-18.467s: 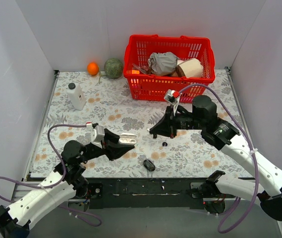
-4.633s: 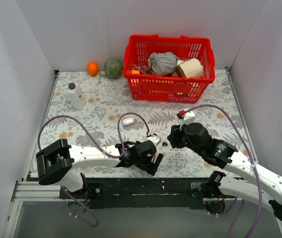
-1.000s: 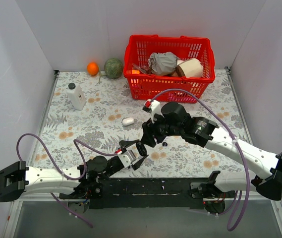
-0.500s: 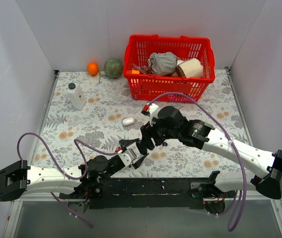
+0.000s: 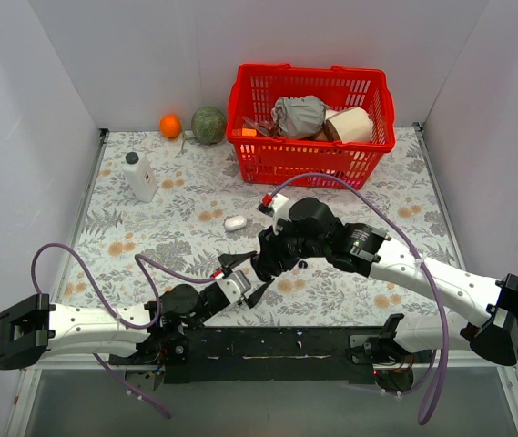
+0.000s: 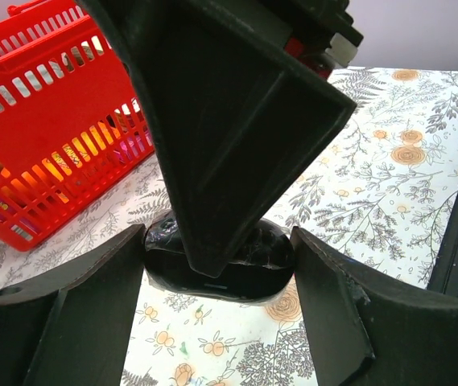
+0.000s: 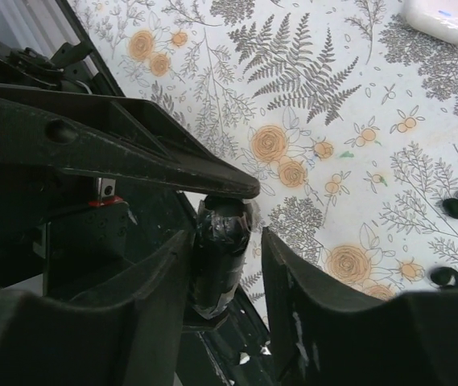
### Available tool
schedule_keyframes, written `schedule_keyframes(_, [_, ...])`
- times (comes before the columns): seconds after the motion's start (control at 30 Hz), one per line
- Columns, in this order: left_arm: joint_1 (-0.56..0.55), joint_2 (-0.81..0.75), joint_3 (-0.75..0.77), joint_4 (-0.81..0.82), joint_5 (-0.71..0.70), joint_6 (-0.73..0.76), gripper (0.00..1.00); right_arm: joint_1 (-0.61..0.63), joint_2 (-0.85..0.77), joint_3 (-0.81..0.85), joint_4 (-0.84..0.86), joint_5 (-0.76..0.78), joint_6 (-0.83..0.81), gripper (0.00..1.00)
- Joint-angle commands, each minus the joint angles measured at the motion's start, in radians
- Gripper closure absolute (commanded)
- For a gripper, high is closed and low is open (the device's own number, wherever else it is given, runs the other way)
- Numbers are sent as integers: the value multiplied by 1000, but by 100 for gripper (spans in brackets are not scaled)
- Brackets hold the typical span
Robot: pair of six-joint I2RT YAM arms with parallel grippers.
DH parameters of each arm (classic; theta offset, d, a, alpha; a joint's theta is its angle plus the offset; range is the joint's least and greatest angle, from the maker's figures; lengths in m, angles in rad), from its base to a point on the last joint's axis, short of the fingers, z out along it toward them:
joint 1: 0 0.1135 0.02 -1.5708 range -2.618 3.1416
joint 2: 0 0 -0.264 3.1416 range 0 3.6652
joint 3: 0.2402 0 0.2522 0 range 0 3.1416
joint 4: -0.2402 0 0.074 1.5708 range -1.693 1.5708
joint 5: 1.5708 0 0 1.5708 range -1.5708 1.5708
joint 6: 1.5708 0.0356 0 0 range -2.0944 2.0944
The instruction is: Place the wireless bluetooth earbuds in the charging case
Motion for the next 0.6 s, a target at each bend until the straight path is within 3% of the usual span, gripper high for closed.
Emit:
schedule_keyframes(0.0, [-4, -7, 34, 25, -12, 2, 100, 2, -16, -13, 58, -15, 7, 58])
schedule_keyframes(0.1, [-4, -8, 36, 24, -18, -4, 100, 3, -13, -5, 48, -22, 7, 76])
schedule_keyframes(0.13, [-4, -8, 37, 16, -21, -5, 98, 2, -10, 1, 41, -24, 6, 87])
schedule_keyframes(0.2, [-4, -5, 45, 5, -25, -13, 87, 3, -8, 10, 22, -27, 0, 98])
schedule_keyframes(0.23, [-4, -5, 51, -11, -32, -25, 64, 2, -5, 22, 14, -27, -10, 99])
schedule_keyframes(0.37, [-4, -1, 79, -74, -52, -40, 37, 2, 10, 68, -46, -48, -39, 99])
schedule_keyframes(0.57, [-4, -56, 50, -76, -9, -17, 27, 2, 41, 139, -121, -110, -68, 99])
